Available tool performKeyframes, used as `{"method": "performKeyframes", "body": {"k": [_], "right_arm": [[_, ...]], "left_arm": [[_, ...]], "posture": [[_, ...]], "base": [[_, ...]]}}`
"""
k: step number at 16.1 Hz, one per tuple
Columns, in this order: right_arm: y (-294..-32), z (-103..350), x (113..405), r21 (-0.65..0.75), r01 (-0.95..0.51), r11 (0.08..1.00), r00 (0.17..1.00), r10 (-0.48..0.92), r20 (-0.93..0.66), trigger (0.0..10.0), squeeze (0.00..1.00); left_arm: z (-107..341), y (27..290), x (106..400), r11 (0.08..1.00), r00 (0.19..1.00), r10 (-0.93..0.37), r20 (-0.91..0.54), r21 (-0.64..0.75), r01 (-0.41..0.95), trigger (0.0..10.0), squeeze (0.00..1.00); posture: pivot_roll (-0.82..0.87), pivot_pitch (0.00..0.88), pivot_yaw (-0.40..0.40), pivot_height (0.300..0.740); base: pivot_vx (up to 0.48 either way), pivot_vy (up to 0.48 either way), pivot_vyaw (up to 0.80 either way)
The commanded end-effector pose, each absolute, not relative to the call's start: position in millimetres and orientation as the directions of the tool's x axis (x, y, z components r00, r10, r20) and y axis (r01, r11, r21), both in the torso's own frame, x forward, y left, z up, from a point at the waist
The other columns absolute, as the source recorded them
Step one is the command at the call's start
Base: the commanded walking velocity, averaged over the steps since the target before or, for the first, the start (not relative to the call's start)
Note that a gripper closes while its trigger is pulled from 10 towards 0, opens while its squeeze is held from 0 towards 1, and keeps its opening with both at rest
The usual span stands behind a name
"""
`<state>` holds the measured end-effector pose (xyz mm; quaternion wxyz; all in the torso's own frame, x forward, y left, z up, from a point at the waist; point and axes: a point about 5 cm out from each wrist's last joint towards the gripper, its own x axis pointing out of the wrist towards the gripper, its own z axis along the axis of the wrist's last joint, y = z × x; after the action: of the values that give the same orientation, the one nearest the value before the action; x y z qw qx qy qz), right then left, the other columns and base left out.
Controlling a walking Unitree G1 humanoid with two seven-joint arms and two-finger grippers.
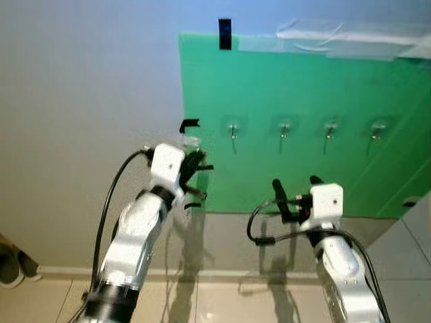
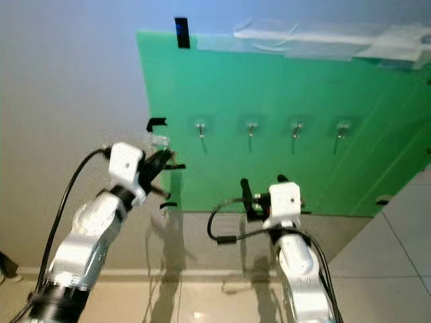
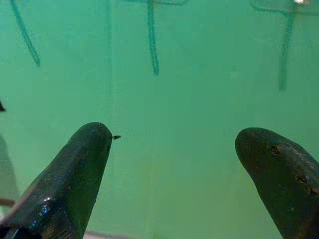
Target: Hang keys on a hook
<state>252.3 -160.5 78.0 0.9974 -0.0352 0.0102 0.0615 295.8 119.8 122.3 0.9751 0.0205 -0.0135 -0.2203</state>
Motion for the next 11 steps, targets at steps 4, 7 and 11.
{"method": "performKeyframes", "body": {"k": [4,7,11], "right_arm": [[-178,83,229,-0.096,-0.042,0.995,0.999,0.043,0.005,10.0,1.00],[-173,89,240,-0.125,-0.073,0.989,0.997,0.077,0.027,10.0,1.00],[-175,90,243,-0.134,-0.075,0.988,0.997,0.079,0.026,10.0,1.00]], "left_arm": [[118,145,270,0.936,0.934,-0.353,0.055,0.042,0.351,10.0,0.00],[134,132,282,0.914,0.906,-0.405,0.123,0.035,0.404,10.0,0.00],[138,136,285,0.899,0.896,-0.432,0.106,-0.026,0.437,10.0,0.00]], "posture": [[-0.03,0.000,0.022,0.740],[-0.04,0.000,0.023,0.740],[-0.04,0.000,0.023,0.740]], "base": [[0.063,-0.205,0.00],[0.252,-0.405,0.00],[0.299,-0.366,0.00]]}}
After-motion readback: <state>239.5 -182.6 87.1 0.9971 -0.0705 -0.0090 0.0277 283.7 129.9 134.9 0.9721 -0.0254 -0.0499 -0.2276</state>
